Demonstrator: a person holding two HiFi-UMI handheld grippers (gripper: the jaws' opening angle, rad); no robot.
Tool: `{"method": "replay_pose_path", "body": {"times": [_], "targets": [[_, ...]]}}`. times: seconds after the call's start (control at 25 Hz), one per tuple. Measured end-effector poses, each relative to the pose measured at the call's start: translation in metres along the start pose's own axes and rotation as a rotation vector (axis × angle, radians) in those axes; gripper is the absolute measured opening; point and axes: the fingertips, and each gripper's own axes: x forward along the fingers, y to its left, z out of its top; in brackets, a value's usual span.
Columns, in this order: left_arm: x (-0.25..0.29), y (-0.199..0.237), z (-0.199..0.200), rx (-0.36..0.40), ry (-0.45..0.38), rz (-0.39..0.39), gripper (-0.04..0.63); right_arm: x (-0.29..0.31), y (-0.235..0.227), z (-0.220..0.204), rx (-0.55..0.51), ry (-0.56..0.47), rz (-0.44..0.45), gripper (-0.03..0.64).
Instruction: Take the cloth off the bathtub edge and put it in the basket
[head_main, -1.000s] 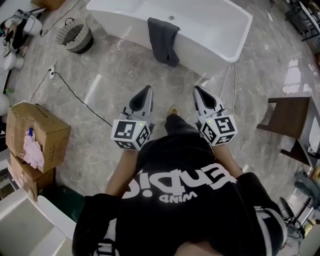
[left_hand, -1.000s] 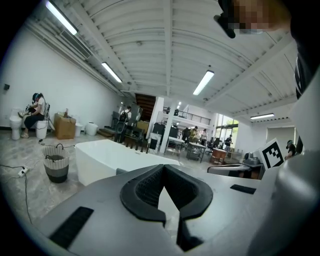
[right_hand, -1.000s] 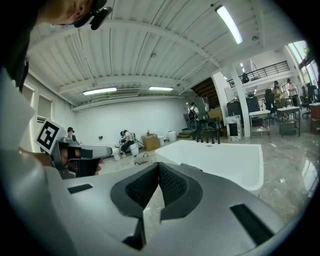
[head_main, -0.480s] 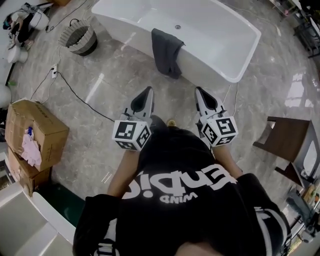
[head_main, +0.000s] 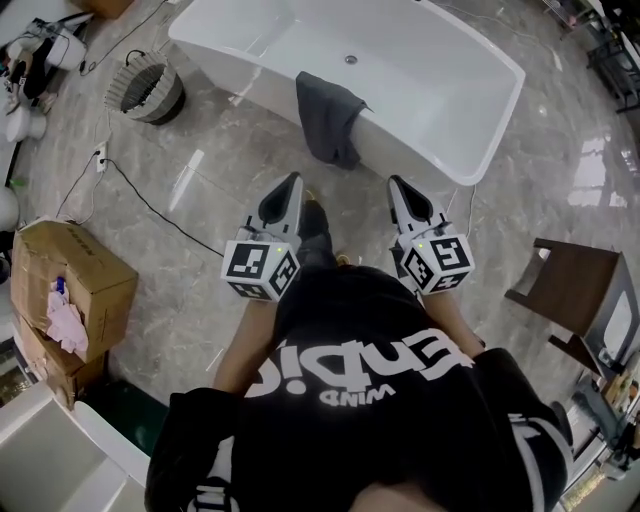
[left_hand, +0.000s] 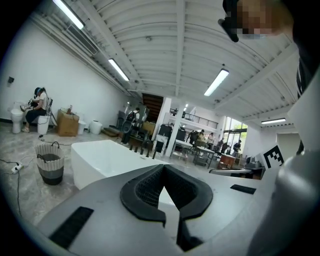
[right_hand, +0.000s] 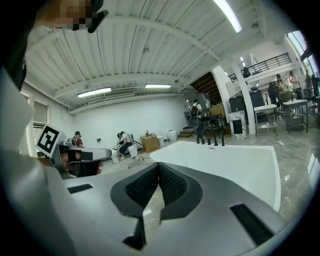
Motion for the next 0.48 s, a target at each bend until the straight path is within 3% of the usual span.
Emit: {"method": "replay_pose_path", "body": {"times": [0.28,0.48], "targets": [[0.072,0.047,0.023,-0.010,0.030,-0.041,0.012,0.076,-0.027,0.025,0.026,0.012,-0.021,0.014],[0.127,0.074,0.050,0.016,0.044,-0.135,0.012,0.129,-0.046,0.047,0.046,-0.003,-0.080,0.014]]}}
